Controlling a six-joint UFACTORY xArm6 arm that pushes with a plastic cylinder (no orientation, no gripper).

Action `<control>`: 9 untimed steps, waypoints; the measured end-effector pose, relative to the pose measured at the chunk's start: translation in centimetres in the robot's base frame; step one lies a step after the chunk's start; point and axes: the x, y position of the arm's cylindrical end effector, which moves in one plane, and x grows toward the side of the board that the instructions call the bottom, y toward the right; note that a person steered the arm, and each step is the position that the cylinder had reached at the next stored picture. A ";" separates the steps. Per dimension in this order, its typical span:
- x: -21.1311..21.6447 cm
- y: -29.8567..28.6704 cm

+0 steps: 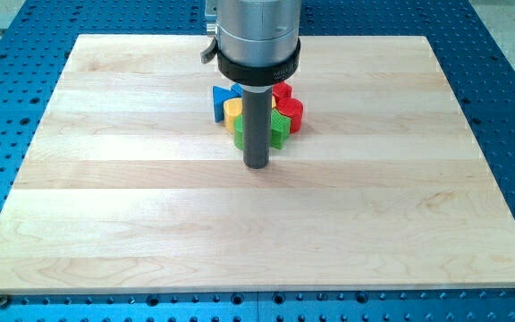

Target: Push the red circle to the right of cube

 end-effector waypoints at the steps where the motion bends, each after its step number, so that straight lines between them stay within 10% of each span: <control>1: 0.1 -0.7; 4: 3.0 6.3; 9: -10.0 4.3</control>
